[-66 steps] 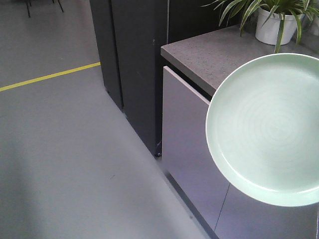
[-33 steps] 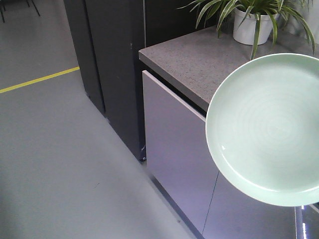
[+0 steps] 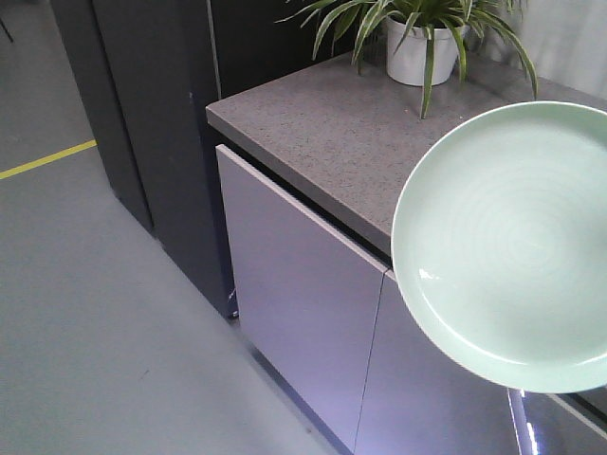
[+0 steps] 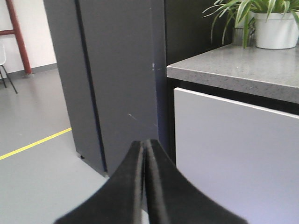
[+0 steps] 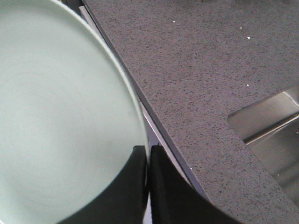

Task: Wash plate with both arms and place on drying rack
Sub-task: 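Drive the base toward the counter with the potted plant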

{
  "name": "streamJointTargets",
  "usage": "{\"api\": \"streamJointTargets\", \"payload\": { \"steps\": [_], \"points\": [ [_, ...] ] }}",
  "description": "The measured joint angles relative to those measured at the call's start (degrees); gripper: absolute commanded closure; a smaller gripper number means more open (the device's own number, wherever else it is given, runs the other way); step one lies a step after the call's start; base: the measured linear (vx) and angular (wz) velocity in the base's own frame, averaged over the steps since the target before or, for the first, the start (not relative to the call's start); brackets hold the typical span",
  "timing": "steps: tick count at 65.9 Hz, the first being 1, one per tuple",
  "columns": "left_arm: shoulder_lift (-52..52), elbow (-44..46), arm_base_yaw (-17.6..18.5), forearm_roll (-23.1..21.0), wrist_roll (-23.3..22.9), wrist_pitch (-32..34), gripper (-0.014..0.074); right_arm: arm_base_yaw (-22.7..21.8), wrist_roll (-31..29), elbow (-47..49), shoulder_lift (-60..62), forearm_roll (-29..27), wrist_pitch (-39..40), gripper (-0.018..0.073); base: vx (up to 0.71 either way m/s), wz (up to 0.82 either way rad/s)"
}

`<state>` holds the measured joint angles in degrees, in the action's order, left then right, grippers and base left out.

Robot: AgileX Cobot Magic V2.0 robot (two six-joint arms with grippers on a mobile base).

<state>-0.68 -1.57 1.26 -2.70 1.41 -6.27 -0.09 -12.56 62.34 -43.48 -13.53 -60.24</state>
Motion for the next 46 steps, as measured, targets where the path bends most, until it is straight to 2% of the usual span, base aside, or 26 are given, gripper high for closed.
{"api": "streamJointTargets", "payload": {
  "steps": [46],
  "points": [
    [0.00, 0.00, 0.00, 0.00, 0.00, 0.00, 0.0603, 0.00, 0.05, 0.00, 0.00, 0.00, 0.00, 0.0563, 0.05, -0.21]
  ]
}}
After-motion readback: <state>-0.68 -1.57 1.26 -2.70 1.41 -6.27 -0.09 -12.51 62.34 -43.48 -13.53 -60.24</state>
